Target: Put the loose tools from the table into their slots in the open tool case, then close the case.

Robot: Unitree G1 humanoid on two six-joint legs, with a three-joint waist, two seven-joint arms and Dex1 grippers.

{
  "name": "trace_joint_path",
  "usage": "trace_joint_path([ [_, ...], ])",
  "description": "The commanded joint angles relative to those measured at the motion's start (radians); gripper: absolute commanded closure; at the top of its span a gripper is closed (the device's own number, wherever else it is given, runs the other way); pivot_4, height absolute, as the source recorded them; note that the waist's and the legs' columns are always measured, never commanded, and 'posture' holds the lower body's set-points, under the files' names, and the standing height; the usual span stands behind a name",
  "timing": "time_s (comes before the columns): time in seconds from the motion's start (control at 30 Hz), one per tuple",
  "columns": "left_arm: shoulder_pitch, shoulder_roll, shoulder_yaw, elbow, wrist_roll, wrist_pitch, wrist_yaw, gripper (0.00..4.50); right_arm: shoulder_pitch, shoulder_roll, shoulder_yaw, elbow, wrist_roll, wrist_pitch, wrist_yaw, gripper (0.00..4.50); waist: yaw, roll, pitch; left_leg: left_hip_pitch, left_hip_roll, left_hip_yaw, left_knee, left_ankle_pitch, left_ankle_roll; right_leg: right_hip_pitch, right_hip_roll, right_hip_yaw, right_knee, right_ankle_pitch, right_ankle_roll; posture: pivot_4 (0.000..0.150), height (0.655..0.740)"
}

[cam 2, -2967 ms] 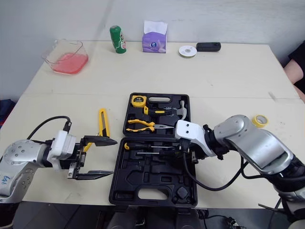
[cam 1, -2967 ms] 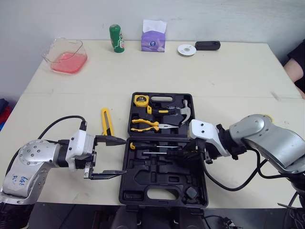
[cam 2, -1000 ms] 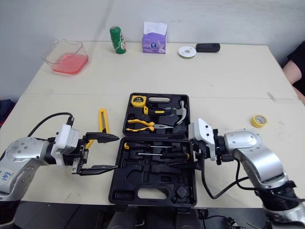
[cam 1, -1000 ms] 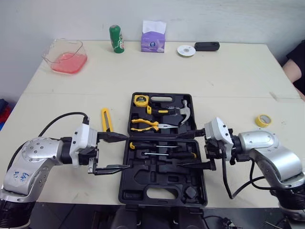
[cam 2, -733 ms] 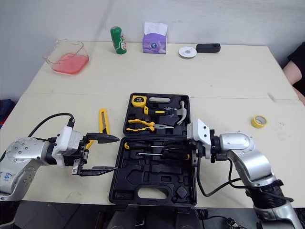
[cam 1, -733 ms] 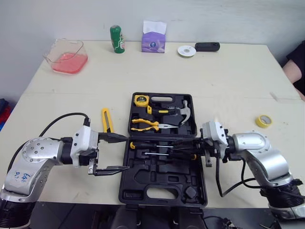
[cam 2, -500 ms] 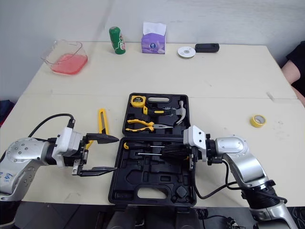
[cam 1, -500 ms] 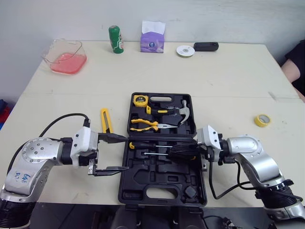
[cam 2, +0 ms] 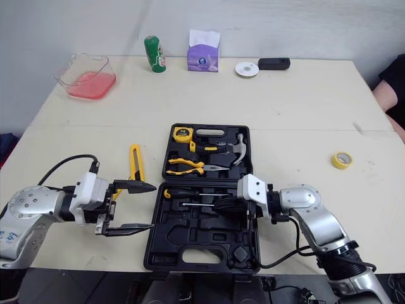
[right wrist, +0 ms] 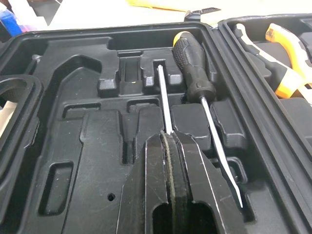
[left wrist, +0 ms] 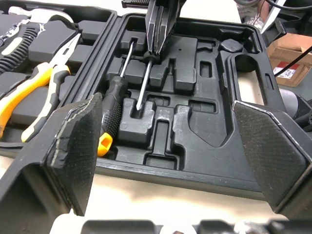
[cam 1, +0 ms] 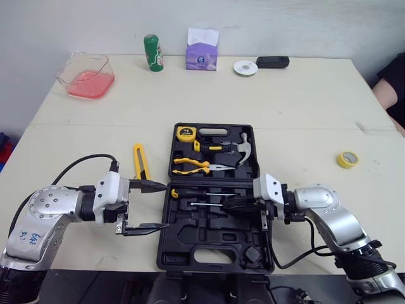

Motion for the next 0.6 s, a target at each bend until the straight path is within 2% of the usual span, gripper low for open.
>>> trace_joint_path([
  [0.03,0.005,0.005,0.011,-0.018,-0.001,-0.010,0.000,0.00,0.004,-0.014,0.031,0.012,-0.033,0.058,-0.011,4.47,0.000,0.000,0.000,0.001,0.000,0.000,0.000,0.000,0.000,0.000,0.000,0.000,0.001,0.000,0.000,0.150,0.7400],
  [0.3,0.013,0.006,0.009,-0.024,0.001,-0.006,0.004,0.00,-0.042,-0.033,0.107,0.049,-0.074,0.225,-0.026,4.47,-0.002,-0.005,-0.003,0.009,0.001,0.004,-0.002,0.000,-0.001,0.004,0.000,0.004,0.003,-0.001,-0.002,0.150,0.7400],
  [0.43,0.018,0.002,0.014,-0.020,0.007,-0.011,0.012,0.00,-0.053,-0.010,0.134,0.069,-0.080,0.306,-0.073,4.47,-0.003,-0.012,-0.009,0.012,0.002,0.004,-0.002,-0.002,-0.003,0.005,0.000,0.005,0.004,-0.002,-0.003,0.150,0.7400],
  [0.6,0.022,-0.001,0.015,-0.019,0.012,-0.015,0.022,0.00,-0.053,-0.019,0.158,0.067,-0.094,0.287,-0.058,4.47,-0.007,-0.018,-0.013,0.015,0.004,0.004,-0.003,-0.004,-0.005,0.007,-0.001,0.004,0.003,-0.003,-0.006,0.150,0.7400],
])
